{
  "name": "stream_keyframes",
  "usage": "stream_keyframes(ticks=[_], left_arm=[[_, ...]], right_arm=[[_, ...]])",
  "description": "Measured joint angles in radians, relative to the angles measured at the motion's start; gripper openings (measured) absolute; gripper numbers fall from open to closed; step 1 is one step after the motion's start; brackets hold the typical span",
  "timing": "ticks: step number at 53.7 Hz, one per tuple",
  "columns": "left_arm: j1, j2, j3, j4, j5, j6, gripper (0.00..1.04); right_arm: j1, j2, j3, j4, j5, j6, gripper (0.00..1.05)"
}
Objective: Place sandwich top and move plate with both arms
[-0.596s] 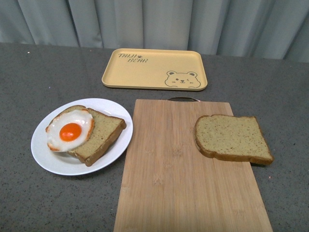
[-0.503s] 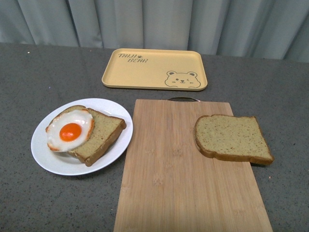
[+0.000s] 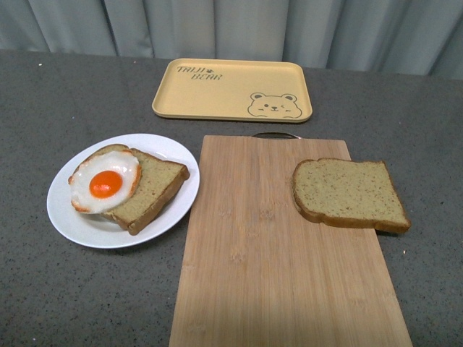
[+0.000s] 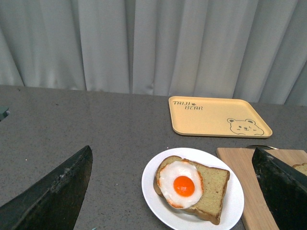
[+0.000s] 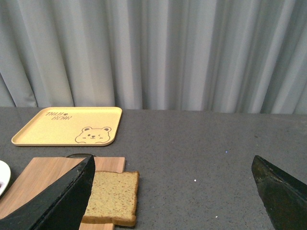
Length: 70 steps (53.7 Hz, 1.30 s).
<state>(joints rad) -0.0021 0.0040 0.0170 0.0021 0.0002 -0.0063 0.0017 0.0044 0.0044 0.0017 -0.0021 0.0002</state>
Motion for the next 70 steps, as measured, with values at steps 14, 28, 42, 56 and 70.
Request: stream_keyframes(ticks=[14, 28, 42, 56, 70], left_arm=[[0.000, 0.000, 0.000, 0.000, 0.000, 0.000, 0.98], [0.000, 0.000, 0.000, 0.000, 0.000, 0.000, 0.98], [0.000, 0.000, 0.000, 0.000, 0.000, 0.000, 0.98], [0.000, 0.000, 0.000, 0.000, 0.000, 0.000, 0.98], [0.000, 0.000, 0.000, 0.000, 0.000, 0.000, 0.98]], right_arm=[[0.000, 0.000, 0.000, 0.000, 0.000, 0.000, 0.95], [0.000, 0.000, 0.000, 0.000, 0.000, 0.000, 0.95], [0.000, 0.000, 0.000, 0.000, 0.000, 0.000, 0.95], [-0.093, 0.392, 0.118, 0.046, -0.082, -0.259, 0.95], [-0.209, 1.093, 0.279, 0.339, -0.247, -0.205, 0.95]])
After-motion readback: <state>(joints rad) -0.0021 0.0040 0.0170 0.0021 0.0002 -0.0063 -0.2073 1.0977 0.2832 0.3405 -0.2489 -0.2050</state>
